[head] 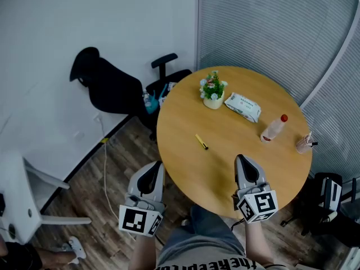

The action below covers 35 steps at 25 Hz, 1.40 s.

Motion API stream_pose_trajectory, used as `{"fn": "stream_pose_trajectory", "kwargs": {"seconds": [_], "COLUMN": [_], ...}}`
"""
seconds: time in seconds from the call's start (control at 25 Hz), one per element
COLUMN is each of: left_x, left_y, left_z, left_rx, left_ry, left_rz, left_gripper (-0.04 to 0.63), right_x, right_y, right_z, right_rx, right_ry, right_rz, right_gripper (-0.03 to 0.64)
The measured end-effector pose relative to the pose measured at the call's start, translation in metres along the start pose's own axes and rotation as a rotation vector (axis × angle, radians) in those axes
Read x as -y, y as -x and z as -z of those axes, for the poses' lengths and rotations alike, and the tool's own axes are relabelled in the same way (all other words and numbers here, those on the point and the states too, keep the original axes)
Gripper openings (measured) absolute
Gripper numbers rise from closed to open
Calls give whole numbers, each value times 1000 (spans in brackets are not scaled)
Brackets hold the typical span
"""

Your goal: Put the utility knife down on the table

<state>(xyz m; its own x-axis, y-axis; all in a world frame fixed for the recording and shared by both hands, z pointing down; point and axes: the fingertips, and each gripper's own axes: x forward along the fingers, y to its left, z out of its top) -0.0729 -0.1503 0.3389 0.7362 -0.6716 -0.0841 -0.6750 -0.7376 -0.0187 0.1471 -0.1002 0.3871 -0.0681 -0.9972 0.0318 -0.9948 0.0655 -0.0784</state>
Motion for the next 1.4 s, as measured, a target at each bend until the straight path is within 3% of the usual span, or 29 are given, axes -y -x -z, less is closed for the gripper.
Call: {"fn": "stream_pose_trajectory", "kwargs": {"seconds": [0.64, 1.4], "left_x": [10, 16], "left_y": [10, 29], "left_z": [-5, -10], "left_rx": [24, 34], "left_ry": [-4, -5], "left_rz": [21, 18], "left_gripper": [14, 14], "right_x": [-23, -33], "right_y": [26, 45], "right_z": [-22, -31], "right_rx": [83, 106], "right_ry": [34, 51], "right_rz": [-31, -21], "right_gripper": [2, 2]}}
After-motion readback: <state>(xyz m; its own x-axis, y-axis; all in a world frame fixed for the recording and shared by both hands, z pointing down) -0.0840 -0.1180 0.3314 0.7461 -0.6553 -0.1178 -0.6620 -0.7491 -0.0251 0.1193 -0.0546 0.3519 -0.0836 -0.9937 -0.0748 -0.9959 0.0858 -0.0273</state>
